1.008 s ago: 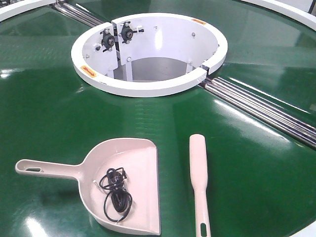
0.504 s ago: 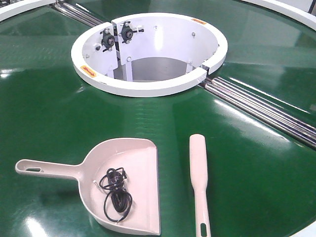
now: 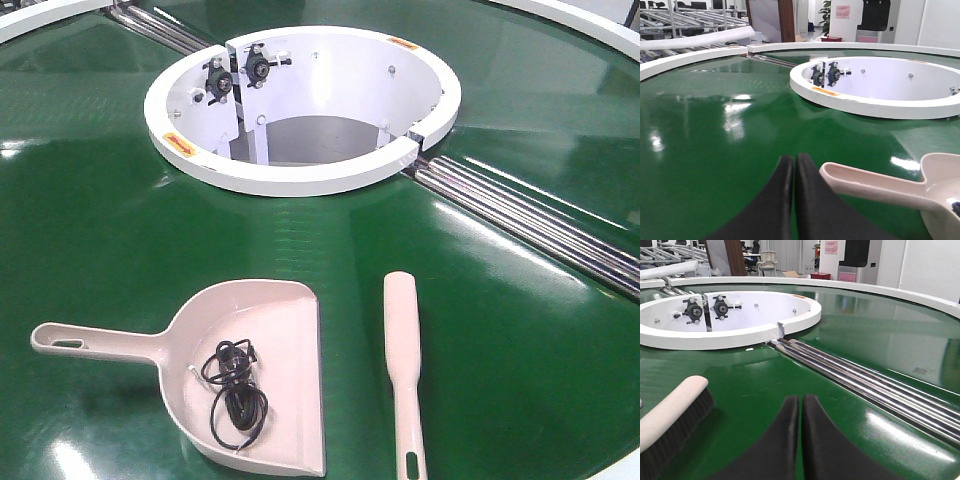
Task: Clean and inspect green conveyor with broom and dustpan
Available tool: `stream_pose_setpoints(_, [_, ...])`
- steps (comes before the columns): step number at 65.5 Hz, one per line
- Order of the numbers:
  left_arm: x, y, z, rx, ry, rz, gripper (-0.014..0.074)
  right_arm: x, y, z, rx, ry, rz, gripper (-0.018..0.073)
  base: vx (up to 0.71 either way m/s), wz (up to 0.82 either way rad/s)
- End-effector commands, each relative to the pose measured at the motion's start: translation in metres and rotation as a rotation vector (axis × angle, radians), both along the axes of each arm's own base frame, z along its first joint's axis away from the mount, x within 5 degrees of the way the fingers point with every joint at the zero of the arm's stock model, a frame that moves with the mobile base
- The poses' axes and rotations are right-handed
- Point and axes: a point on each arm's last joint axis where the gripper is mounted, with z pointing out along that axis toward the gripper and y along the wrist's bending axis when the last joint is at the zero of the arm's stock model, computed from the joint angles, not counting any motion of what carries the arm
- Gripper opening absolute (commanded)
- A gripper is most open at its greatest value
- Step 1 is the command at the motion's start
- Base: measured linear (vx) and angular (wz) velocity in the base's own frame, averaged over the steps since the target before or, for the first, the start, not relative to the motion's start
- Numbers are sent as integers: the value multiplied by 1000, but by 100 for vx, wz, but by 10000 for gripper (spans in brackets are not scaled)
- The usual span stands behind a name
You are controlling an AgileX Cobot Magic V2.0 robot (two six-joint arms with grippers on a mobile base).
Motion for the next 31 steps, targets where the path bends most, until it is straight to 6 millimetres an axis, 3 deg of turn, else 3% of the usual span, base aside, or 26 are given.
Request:
stream_pose_setpoints(1, [0, -1, -1, -14, -65, -7, -22, 0, 0, 3, -10, -76, 2, -10, 0, 0])
stream_pose_setpoints(31, [0, -1, -1, -14, -65, -7, -22, 0, 0, 3, -10, -76, 2, -10, 0, 0])
